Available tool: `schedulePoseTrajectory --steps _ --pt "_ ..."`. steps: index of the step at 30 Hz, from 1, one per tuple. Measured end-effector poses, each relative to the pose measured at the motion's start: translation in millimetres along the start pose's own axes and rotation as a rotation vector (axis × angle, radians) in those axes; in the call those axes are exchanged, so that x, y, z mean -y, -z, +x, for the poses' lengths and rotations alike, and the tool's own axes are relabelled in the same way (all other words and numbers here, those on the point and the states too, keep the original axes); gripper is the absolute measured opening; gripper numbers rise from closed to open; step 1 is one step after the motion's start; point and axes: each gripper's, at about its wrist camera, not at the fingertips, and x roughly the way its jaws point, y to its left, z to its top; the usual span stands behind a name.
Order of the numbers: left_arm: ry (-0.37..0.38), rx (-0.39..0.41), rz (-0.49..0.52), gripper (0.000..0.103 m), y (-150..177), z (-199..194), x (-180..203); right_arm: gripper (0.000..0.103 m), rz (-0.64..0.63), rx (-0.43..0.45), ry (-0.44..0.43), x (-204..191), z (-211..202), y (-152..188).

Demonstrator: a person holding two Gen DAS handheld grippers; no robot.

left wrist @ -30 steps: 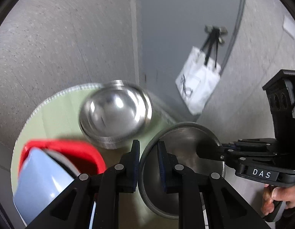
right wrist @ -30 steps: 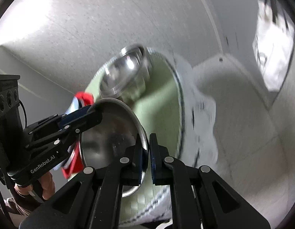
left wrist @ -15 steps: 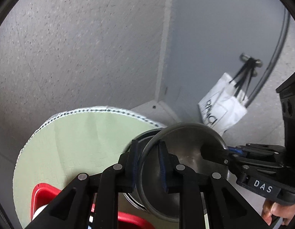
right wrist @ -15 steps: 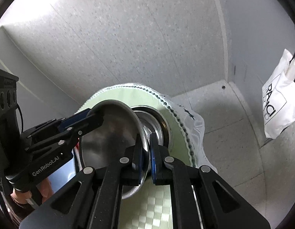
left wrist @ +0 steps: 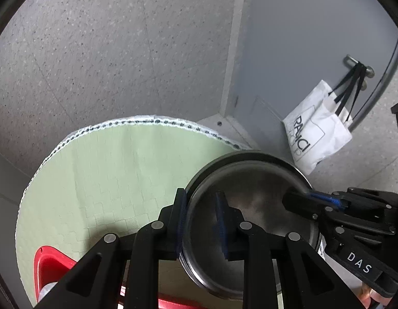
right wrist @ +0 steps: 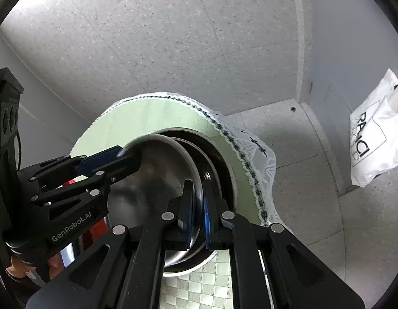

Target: Organize plates and bowls

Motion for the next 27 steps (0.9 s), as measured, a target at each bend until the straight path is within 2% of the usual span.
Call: schedulePoseTrajectory --steps 4,6,8,9,10,11,12,14,16,18,22,27 --pt "0.001 -0.004 -0.002 0.022 0 0 7 0.009 0.017 0.007 -0.008 3 -3 0" --pt "0.018 0.0 -0.016 0.03 4 -4 3 0.01 0.021 0.025 -0.009 3 -10 2" --pt "0.012 0.034 -0.03 0.047 5 -16 -1 0.016 0.03 0.047 -0.014 4 -19 2" --pt "0.01 0.049 -0.034 0.052 6 -22 -3 0.028 0.033 0.063 0.0 5 -25 3" --pt "0.013 0.065 -0.038 0.063 8 -28 -4 0.042 0.028 0.08 0.017 5 -32 3" --pt "0.019 0.093 -0.047 0.071 9 -39 -7 0.047 0.027 0.096 0.023 5 -39 3" --pt "0.024 0.108 -0.053 0.075 9 -45 -9 0.052 0.03 0.119 0.025 7 -49 3" --pt "0.029 0.131 -0.069 0.085 10 -58 -15 0.057 0.048 0.144 0.03 13 -60 6" --pt "0.051 0.131 -0.08 0.089 13 -63 -22 0.068 0.083 0.17 0.035 21 -73 9" --pt "0.061 0.112 -0.095 0.09 15 -63 -30 0.072 0.118 0.185 0.03 29 -79 11" --pt "0.062 0.056 -0.114 0.09 23 -54 -43 0.072 0.199 0.164 -0.006 46 -76 17" --pt "0.052 0.009 -0.113 0.09 17 -40 -44 0.072 0.256 0.118 -0.05 58 -58 23"
